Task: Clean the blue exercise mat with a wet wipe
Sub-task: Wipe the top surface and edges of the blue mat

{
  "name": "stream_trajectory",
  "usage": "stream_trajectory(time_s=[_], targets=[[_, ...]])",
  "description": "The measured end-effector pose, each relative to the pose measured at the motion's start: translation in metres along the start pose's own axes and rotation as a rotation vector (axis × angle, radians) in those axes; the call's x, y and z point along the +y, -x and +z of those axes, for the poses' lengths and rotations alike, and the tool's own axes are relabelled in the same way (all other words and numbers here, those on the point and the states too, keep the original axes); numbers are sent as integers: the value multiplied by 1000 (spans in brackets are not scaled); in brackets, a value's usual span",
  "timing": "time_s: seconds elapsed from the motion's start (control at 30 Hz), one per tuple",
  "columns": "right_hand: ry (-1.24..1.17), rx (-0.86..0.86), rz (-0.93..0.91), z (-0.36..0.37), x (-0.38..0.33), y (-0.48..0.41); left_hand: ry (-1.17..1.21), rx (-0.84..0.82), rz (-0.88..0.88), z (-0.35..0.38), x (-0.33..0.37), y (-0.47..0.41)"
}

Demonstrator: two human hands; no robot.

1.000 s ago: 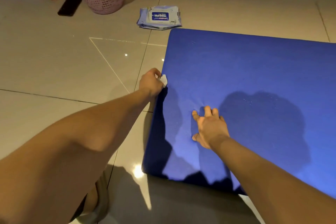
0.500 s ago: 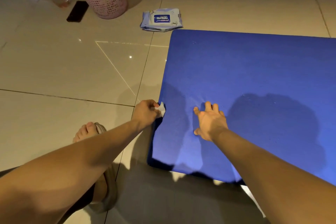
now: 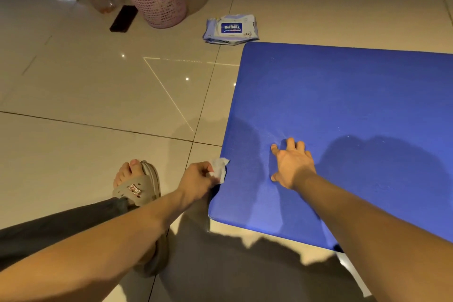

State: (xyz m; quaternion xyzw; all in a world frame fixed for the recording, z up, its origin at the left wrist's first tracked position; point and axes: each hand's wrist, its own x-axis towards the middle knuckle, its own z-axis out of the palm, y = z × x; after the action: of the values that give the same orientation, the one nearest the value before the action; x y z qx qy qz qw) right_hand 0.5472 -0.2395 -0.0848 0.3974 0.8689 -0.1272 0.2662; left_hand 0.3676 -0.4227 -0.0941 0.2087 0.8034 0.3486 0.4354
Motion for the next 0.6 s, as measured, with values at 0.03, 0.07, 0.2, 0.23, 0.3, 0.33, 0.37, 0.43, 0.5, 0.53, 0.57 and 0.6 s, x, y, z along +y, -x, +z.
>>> stream_trajectory(time_s=[0.03, 0.07, 0.2, 0.23, 0.3, 0.33, 0.37, 0.43, 0.5, 0.53, 0.57, 0.6], targets=[[2, 2, 0, 0, 0, 0, -10, -22, -5, -4, 1, 2], [0, 2, 1, 0, -1, 0, -16, -13, 2, -6, 5, -3], [2, -5, 13, 2, -2, -2, -86, 100, 26, 4, 37, -43], [5, -7, 16, 3, -2, -2, -124, 119, 62, 6, 43, -53], [9, -13, 21, 2, -2, -3, -249, 123, 146, 7, 47, -64], [9, -16, 21, 2, -2, -4, -351, 117, 199, 7, 44, -65], [8, -19, 19, 2, -2, -4, -472, 115, 263, 6, 41, -62], [7, -15, 13, 2, -1, -3, -607, 117, 323, 6, 32, -51], [11, -8, 10, 3, -1, -2, -558, 104, 301, 5, 22, -37], [13, -3, 8, 3, -1, -1, -492, 91, 268, 6, 20, -29], [15, 2, 6, 3, -1, -1, -407, 81, 221, 6, 19, -24], [16, 3, 2, 3, -2, -1, -322, 79, 172, 8, 21, -22]])
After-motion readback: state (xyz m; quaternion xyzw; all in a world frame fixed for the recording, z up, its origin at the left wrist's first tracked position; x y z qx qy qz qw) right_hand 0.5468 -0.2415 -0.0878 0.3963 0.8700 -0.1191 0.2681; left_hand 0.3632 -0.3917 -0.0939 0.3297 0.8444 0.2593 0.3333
